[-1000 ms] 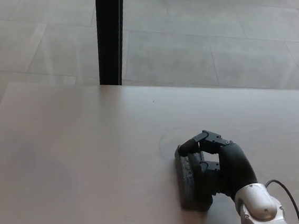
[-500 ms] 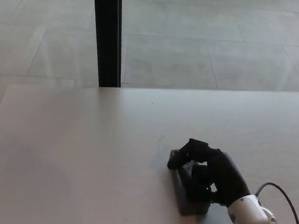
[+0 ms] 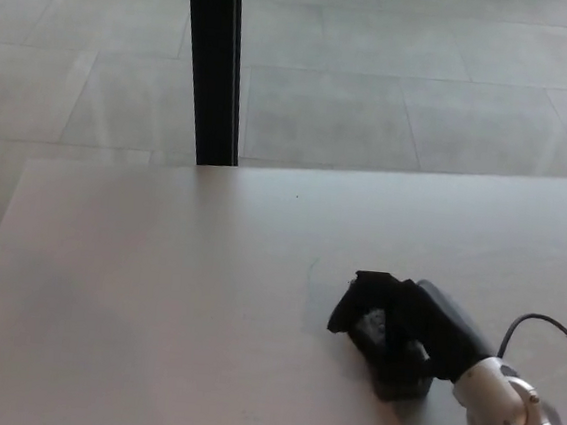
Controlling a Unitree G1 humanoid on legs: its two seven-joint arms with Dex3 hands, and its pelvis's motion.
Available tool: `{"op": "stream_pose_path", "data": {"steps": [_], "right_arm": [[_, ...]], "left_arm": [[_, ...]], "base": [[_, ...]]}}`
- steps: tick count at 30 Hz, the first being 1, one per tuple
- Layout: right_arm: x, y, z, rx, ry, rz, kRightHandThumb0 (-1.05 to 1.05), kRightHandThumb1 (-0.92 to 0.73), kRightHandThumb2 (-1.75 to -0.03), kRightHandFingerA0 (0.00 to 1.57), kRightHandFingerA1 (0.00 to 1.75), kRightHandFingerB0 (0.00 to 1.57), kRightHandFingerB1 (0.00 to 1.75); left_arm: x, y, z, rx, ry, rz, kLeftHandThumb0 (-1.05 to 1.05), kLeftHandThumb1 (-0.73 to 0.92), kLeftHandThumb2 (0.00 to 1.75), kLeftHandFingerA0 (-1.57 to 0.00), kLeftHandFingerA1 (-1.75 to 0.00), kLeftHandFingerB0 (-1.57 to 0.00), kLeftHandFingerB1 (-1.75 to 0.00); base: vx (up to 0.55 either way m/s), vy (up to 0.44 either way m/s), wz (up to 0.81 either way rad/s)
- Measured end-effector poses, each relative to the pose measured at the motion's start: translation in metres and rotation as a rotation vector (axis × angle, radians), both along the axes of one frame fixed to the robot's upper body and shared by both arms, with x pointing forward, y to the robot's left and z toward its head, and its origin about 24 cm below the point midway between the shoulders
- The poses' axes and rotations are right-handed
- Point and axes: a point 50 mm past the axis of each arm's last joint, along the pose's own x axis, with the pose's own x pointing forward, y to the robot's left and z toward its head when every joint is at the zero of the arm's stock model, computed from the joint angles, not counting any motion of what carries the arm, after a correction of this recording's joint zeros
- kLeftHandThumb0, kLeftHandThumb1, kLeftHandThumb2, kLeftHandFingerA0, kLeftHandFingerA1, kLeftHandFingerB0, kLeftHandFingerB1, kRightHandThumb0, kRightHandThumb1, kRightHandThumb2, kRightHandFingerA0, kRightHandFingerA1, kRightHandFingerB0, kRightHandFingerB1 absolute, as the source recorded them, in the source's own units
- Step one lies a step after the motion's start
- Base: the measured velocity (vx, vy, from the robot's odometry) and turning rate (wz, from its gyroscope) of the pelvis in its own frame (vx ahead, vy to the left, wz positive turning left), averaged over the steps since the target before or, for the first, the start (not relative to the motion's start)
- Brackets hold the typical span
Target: The robot uses its right hand to hold the eraser kept in the middle of the desk and use it to wipe the desk by swiping its surface twice
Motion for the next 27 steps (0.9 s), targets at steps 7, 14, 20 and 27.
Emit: {"op": "stream_pose_path", "data": {"steps": [7,14,20,27], "right_arm": [[-0.002,-0.085,0.000,-0.070,0.020,-0.256,-0.38,-0.70,-0.81,0.90,1.75,0.76,1.64],[-0.013,-0.127,-0.003,0.059,0.040,-0.451,-0.39,-0.65,-0.94,1.01,1.75,0.69,1.72],[-0.022,-0.147,-0.007,0.157,0.046,-0.560,-0.36,-0.69,-0.89,0.96,1.75,0.73,1.64],[-0.020,-0.144,-0.006,0.215,0.038,-0.574,-0.35,-0.66,-0.83,0.96,1.75,0.64,1.69]], "left_arm": [[-0.005,0.003,0.000,0.006,0.017,0.008,-0.48,0.76,0.64,-0.55,-0.82,-0.51,-0.69],[-0.013,0.004,-0.003,0.003,0.041,0.015,-0.49,0.57,1.02,-0.58,-0.81,-0.43,-0.68],[-0.017,0.005,-0.003,0.005,0.042,0.020,-0.49,0.55,1.01,-0.61,-0.82,-0.45,-0.70],[-0.012,0.005,0.002,0.023,0.021,0.010,-0.47,0.56,1.01,-0.62,-0.82,-0.46,-0.69]], "base": [[0.00,0.000,0.00],[0.00,0.000,0.00],[0.00,0.000,0.00],[0.00,0.000,0.00]]}}
